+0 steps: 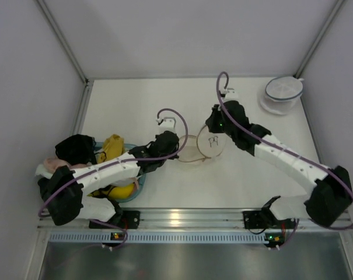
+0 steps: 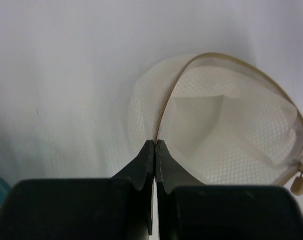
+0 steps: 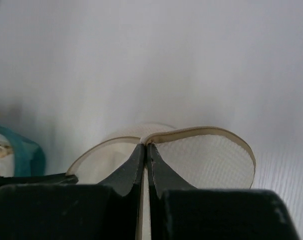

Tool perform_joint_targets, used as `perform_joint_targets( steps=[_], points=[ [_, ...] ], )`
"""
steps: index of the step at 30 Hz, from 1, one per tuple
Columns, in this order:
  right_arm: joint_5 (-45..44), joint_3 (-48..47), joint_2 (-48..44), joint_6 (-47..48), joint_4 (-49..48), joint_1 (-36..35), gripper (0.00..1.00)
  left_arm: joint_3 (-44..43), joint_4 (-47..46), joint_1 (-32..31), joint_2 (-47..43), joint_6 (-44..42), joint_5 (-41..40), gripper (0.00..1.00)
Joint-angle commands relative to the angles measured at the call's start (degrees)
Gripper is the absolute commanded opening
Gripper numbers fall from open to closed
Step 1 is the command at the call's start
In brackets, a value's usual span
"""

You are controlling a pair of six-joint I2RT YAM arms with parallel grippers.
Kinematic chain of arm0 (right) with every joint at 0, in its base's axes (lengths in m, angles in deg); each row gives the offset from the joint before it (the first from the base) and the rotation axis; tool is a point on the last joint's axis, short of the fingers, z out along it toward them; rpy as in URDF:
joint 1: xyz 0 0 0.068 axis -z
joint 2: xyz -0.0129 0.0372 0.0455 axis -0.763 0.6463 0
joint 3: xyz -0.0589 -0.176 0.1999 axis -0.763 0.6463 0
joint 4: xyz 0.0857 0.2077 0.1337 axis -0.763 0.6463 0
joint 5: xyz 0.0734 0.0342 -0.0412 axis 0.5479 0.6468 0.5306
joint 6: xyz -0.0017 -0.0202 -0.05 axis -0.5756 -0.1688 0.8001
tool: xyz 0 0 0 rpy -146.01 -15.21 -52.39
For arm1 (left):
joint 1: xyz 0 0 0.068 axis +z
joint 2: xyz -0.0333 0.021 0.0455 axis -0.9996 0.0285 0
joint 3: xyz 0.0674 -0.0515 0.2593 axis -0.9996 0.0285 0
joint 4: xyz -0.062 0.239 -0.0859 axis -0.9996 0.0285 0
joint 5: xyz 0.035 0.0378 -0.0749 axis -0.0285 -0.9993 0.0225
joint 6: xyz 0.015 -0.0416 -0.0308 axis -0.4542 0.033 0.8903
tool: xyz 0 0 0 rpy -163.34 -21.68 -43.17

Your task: Place the bra in the laundry bag and zip it closed

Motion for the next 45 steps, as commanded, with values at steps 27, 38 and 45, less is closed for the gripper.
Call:
perform_joint_targets(
  steps=[27, 38, 45],
  points=[
    [11.0, 20.4, -35.64, -3.77, 12.65, 6.01, 0.81, -6.91, 2.88, -3.95, 0.7, 9.44, -13.33, 0.0],
    [16.62, 26.82, -9.91, -3.24, -22.44, 4.08, 0.63, -4.89, 5.43, -3.86, -2.65, 10.05, -13.78, 0.0],
    [17.95, 23.4, 1.99, -2.01, -28.43, -0.49, 0.62, -5.07, 5.43, -3.86, -0.79, 10.4, -14.13, 0.0]
  ],
)
